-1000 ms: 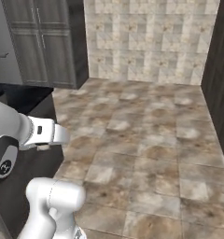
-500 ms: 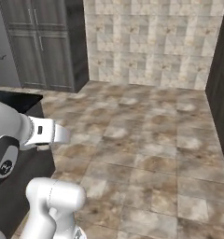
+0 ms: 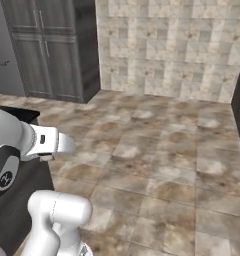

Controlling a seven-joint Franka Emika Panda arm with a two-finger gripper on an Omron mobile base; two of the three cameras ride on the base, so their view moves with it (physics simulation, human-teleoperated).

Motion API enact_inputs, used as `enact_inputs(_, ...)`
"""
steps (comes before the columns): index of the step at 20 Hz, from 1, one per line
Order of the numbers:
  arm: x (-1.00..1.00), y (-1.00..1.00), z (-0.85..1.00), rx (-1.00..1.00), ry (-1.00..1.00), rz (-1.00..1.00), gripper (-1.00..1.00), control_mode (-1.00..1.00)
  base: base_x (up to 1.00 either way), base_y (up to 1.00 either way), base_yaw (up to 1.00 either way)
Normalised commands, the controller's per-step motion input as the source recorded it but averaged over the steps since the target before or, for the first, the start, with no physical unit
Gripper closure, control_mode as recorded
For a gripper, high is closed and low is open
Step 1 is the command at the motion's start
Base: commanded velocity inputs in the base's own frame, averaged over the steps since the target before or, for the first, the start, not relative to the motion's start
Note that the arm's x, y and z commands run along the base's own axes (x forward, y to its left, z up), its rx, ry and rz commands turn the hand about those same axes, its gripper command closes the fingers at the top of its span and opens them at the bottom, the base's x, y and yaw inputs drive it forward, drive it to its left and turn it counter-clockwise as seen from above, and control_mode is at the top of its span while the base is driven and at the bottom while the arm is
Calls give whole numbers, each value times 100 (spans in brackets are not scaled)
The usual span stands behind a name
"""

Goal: Pick the candle and candle from the dining table and place them in the open cabinet. Close the cabinet after placing the objects.

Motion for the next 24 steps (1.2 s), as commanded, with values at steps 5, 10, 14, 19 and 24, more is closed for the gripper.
enact_inputs(5, 0, 0, 0, 0, 0, 0, 100, 100, 56, -23, 15)
enact_inputs(10, 0, 0, 0, 0, 0, 0, 100, 100, 58, -30, 15)
enact_inputs(14, 0, 0, 0, 0, 0, 0, 100, 100, 57, -33, 15)
enact_inputs(19, 0, 0, 0, 0, 0, 0, 100, 100, 55, -32, 16)
enact_inputs(24, 0, 0, 0, 0, 0, 0, 100, 100, 57, -30, 17)
